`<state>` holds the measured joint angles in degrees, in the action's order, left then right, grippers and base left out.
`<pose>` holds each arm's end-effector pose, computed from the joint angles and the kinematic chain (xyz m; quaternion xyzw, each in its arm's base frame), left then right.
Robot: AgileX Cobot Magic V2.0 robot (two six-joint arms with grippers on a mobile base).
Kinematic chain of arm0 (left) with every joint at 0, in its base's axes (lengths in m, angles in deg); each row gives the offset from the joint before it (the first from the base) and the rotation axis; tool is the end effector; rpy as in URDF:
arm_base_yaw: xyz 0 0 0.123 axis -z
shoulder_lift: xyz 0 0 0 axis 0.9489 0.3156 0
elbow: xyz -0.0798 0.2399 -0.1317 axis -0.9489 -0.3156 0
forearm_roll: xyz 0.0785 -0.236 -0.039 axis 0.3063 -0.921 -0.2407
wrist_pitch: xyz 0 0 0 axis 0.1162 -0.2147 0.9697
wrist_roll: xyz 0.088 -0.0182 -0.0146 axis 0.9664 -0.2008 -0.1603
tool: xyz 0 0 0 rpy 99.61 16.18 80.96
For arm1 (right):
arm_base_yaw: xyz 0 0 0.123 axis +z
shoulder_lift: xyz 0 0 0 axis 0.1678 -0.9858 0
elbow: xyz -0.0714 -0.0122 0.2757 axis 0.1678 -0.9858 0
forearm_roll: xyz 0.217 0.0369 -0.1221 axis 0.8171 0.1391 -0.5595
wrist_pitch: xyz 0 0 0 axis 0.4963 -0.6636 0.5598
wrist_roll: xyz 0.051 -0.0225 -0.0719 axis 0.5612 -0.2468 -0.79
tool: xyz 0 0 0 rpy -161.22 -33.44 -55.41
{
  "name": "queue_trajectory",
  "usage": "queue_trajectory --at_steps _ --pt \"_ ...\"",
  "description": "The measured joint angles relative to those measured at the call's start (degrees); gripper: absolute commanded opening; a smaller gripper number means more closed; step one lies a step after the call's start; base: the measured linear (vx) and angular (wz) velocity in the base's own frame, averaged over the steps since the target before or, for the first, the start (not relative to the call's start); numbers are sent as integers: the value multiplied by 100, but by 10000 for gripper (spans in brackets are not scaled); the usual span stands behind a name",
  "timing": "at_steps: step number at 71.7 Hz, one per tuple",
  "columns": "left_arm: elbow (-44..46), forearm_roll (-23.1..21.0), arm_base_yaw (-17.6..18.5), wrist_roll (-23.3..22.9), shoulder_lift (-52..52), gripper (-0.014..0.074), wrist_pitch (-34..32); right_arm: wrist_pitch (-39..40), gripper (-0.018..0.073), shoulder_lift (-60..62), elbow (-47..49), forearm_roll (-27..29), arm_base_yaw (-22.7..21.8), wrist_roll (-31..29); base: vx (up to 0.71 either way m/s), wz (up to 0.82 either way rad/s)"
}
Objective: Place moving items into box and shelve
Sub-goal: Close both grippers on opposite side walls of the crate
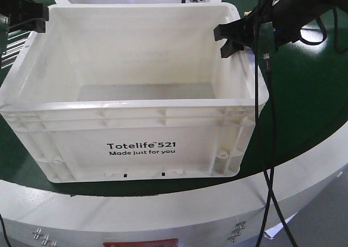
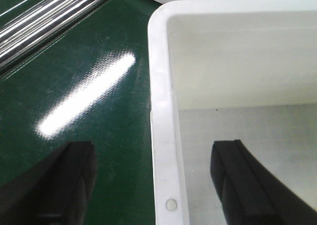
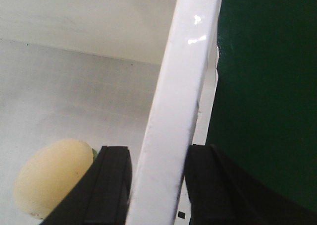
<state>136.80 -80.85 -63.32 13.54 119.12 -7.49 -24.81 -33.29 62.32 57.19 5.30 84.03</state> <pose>0.3161 -0.0377 0.3797 -0.0256 0.9301 -0.0140 0.3662 0.3704 0.1184 0.3171 -0.1147 0.9516 0.1442 0.2460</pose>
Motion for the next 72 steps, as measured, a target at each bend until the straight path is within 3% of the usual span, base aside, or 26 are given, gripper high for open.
queue_trajectory --at_steps 31,51,72 --pt "0 -6 0 0 15 587 263 -2 -12 0 0 0 0 0 0 0" --pt "0 -431 0 266 354 587 505 -16 -12 0 18 0 0 0 0 0" --pt "0 -480 0 286 611 587 681 -33 -12 0 22 -12 0 -7 0 0"
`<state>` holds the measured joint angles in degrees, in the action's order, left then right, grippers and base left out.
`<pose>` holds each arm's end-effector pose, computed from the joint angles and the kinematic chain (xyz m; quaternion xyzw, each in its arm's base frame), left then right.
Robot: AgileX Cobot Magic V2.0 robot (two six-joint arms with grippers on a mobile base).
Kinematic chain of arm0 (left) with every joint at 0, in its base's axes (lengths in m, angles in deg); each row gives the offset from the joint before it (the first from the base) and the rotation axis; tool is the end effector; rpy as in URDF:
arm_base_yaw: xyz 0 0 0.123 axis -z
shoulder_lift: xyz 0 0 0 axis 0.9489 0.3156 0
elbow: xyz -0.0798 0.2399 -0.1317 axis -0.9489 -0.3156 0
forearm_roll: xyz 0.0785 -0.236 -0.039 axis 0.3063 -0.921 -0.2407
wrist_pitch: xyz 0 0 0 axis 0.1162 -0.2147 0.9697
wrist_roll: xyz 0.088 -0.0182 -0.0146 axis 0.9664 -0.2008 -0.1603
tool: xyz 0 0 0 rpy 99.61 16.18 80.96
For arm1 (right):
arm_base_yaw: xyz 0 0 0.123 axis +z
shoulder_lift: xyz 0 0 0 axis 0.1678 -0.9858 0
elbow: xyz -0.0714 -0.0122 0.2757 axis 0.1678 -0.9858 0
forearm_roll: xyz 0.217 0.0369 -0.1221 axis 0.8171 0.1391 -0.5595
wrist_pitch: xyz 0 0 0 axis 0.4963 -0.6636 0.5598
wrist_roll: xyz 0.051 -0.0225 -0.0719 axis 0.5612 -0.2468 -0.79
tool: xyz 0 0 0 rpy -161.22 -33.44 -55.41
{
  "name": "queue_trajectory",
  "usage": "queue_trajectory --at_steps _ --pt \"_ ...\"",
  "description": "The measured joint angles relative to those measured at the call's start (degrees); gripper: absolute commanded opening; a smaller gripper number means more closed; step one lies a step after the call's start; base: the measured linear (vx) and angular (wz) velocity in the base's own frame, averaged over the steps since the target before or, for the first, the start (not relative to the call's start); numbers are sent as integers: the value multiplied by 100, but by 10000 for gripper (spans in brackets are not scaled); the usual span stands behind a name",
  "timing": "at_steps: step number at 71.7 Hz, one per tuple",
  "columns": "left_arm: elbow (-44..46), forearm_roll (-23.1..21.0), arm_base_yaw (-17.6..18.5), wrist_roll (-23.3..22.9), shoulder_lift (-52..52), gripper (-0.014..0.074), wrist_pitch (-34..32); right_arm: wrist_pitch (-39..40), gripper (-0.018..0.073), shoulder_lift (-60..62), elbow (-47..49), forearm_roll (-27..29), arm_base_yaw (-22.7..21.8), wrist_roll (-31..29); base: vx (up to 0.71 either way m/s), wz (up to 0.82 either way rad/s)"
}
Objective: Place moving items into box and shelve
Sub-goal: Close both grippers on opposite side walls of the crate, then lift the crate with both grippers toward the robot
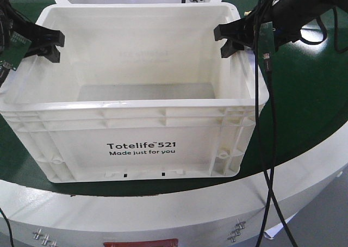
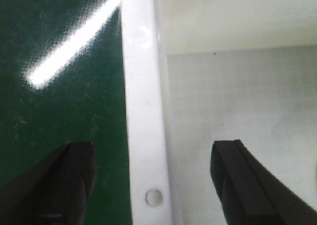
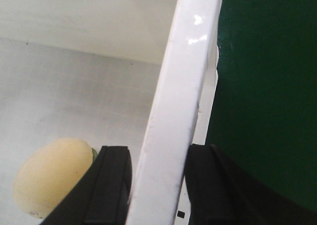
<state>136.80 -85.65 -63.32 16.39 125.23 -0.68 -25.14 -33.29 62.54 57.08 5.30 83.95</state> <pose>0.3316 -0.0457 0.3380 -0.0160 0.9665 -0.0266 0.2548 0.3703 0.1183 0.3179 -0.1163 0.9517 0.1433 0.2453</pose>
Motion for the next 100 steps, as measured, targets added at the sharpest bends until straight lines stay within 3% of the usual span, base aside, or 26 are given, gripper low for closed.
queue_trajectory --at_steps 16,21,29,39,73,100 --pt "0 -17 0 13 196 578 119 -5 -12 0 2 -7 6 -12 0 0" --pt "0 -24 0 18 216 526 128 -5 -12 0 2 -7 6 -12 0 0" --pt "0 -154 13 9 227 321 117 -5 -12 0 2 -7 6 -12 0 0" --pt "7 -192 29 -72 254 -29 132 -26 -12 0 7 13 6 -12 0 0" --pt "7 -192 29 16 254 -28 124 -20 -12 0 7 13 6 -33 0 0" --pt "-65 -490 -1 280 8 -28 -92 26 -12 163 -4 -7 6 -111 0 0"
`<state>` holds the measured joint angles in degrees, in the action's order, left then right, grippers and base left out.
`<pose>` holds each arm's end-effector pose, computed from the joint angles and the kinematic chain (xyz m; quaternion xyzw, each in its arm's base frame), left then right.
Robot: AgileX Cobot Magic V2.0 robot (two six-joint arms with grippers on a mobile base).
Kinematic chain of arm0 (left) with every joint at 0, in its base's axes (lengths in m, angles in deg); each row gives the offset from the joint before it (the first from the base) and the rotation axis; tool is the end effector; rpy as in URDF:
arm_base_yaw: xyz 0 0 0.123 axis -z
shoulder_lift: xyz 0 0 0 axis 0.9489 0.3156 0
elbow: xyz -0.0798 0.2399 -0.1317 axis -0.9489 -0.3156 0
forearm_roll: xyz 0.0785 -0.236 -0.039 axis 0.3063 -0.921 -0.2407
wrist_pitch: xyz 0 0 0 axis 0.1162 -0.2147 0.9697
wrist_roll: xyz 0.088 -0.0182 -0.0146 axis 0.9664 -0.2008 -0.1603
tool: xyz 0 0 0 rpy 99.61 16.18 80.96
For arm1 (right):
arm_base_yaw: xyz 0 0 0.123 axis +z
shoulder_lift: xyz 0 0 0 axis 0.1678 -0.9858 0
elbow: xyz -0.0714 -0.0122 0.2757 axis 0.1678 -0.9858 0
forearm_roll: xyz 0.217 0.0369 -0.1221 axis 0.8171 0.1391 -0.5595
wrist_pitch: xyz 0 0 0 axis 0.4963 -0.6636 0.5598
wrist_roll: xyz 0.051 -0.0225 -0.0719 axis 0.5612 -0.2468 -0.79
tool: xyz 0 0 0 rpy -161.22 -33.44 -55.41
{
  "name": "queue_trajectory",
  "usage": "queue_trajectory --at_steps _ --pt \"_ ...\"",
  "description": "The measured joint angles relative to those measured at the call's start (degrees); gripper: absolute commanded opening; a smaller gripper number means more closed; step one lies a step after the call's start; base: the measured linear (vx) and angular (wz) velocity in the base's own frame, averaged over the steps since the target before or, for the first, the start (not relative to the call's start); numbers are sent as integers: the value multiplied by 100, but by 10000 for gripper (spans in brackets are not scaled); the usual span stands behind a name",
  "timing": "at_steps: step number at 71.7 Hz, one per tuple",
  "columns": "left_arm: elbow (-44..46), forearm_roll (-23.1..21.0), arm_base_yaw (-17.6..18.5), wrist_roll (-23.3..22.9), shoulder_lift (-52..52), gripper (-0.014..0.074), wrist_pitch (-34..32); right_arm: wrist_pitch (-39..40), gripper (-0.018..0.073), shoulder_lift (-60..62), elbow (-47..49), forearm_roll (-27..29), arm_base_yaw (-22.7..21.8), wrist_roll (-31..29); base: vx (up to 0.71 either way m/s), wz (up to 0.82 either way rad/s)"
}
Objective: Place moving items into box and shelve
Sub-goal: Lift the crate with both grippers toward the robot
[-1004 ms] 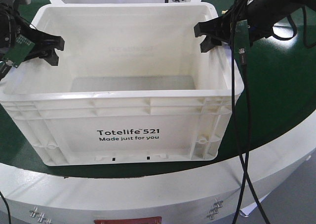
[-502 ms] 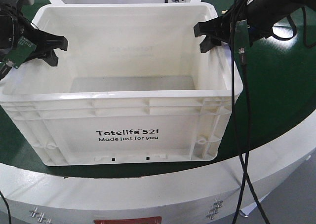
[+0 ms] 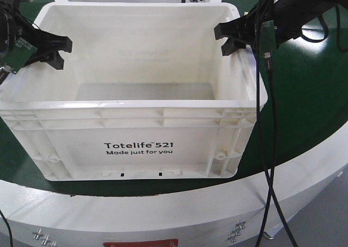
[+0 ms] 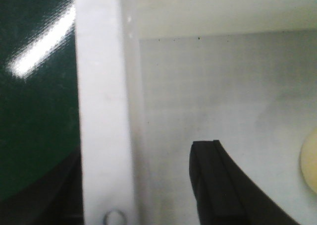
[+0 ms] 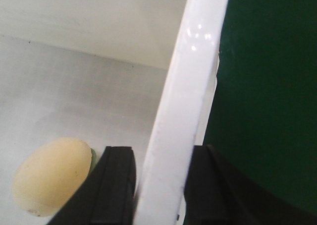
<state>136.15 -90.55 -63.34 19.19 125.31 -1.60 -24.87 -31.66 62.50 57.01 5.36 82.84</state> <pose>0.3314 -0.0522 0.3350 -0.0055 0.9660 -0.0608 0.2511 0.3650 0.1172 0.3289 -0.1268 0.9461 0.1422 0.2621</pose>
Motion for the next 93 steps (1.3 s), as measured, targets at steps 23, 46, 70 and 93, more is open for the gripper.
queue_trajectory --at_steps 23,46,70,93 --pt "0 -53 -25 83 -451 -27 -245 -30 -12 380 -38 70 0 16 0 0" --pt "0 -328 -38 199 -776 -27 -245 -106 -12 854 -59 134 -6 16 0 0" --pt "0 -575 -69 340 -1113 -26 -194 -165 -12 1297 -65 212 -6 -33 0 0" --pt "0 -784 -86 443 -1329 -27 -125 -231 -12 1555 -65 212 -10 -33 0 0"
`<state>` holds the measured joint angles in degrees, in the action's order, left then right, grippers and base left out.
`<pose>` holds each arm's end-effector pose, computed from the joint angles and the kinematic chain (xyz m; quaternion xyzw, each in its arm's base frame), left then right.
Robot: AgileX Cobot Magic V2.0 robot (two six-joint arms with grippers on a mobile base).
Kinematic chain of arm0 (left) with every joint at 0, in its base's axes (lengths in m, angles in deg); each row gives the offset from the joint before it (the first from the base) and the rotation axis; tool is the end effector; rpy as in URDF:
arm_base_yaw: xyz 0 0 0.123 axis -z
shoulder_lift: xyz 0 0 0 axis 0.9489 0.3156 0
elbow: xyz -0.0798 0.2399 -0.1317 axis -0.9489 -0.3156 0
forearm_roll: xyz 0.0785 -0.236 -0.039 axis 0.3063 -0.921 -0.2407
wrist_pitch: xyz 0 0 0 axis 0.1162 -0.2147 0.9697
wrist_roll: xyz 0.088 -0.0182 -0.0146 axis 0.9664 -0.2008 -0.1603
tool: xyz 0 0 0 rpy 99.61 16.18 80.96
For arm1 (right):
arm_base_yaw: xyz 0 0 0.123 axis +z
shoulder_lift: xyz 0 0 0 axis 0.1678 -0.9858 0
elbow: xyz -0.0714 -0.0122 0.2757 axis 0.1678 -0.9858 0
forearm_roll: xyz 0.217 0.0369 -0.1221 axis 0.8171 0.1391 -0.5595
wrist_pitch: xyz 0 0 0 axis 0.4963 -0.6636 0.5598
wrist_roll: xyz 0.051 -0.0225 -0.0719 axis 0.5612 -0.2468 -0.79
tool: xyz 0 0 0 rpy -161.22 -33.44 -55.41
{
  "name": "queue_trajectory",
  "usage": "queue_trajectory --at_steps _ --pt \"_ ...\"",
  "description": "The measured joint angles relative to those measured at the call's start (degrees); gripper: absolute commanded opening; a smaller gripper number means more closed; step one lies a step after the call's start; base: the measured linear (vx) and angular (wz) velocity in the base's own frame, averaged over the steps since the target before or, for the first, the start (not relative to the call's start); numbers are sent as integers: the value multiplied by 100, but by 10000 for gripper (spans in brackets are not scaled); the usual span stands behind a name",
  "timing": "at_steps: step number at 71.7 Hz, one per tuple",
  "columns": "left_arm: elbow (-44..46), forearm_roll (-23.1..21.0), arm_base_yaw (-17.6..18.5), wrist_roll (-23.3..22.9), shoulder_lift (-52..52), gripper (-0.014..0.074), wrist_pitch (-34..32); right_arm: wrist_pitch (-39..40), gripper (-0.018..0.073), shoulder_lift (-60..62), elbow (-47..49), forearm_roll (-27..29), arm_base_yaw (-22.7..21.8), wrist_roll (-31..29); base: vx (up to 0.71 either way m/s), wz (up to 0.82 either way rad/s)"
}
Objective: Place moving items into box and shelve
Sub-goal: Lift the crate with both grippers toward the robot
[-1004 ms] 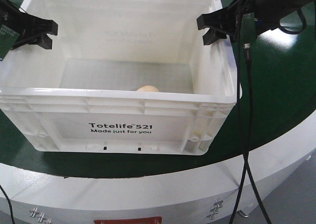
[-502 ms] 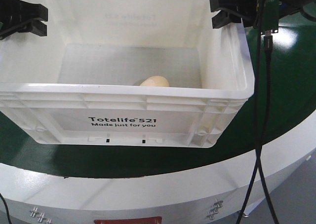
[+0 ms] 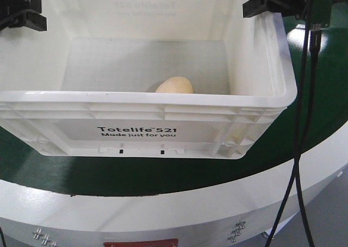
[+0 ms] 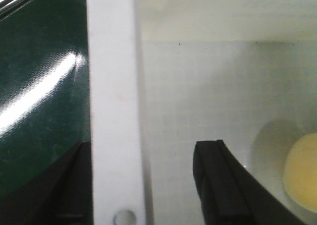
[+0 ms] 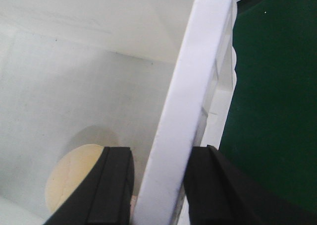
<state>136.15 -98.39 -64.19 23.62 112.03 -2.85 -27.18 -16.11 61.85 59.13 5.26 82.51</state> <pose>0.2749 -0.0501 0.4090 0.0116 0.9220 -0.1277 0.3652 0.2950 0.1012 0.4187 -0.1367 0.9057 0.1724 0.3623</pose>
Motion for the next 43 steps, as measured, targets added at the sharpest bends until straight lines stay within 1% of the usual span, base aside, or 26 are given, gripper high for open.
queue_trajectory --at_steps 20,31,43 --pt "0 -48 0 42 -24 -27 108 -68 -12 29 0 22 -6 -35 0 0" --pt "0 -82 -4 188 -24 -27 376 -78 -12 29 0 -169 -59 -123 0 0" --pt "0 -70 -4 199 -24 -27 401 -118 -12 47 0 -153 -65 -127 0 0"
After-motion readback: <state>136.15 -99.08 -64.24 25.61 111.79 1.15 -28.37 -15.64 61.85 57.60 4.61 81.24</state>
